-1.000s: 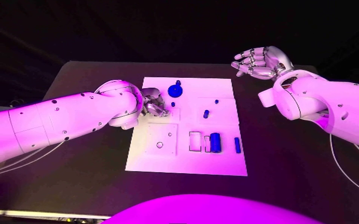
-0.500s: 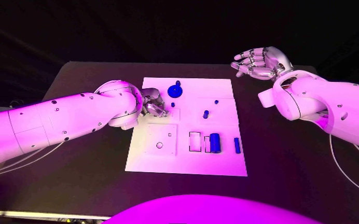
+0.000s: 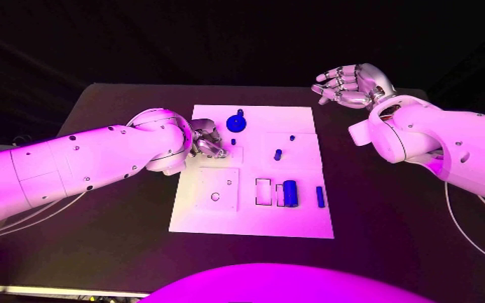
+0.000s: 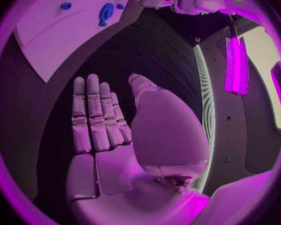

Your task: Assemble the parts on the task board

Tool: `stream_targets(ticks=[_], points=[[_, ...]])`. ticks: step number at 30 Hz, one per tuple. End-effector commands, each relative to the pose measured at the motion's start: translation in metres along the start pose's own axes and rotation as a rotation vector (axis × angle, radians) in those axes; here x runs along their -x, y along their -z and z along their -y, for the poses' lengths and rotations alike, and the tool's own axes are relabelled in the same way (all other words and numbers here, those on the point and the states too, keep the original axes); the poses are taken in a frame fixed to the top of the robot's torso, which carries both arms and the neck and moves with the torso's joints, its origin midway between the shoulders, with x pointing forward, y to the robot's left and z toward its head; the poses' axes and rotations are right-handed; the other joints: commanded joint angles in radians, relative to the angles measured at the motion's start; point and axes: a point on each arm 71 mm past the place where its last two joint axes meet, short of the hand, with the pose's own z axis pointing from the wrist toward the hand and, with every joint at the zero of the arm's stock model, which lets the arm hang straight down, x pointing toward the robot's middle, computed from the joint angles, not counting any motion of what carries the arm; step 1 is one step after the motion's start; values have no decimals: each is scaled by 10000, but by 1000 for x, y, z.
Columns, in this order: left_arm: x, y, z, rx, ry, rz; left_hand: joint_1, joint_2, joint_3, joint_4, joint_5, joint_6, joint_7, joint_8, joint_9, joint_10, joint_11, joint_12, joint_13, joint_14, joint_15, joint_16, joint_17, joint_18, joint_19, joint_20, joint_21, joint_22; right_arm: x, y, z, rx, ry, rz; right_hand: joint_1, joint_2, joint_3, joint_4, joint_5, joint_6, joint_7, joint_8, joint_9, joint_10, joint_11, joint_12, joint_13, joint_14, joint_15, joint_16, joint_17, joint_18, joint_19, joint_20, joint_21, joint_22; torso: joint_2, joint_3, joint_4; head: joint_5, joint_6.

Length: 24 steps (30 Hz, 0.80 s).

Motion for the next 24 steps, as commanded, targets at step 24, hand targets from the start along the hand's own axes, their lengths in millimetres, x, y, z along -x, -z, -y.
stream_targets(ticks=[24], points=[[-3,-1,-2,31,-141,-208,-79,77,-1923,1147,-14,222,-18,-20,-164,72,-65,73,64,988,-85,80,2401,-103,155,-47,-87,57,0,0,0,115,3,-7,-27,50,-140,-32,27,14,273,-64,-97,-43,128,-217,-409,-407,210,-562,-233,108,-332,168,-347,-449,1,3,-5,-9,21]])
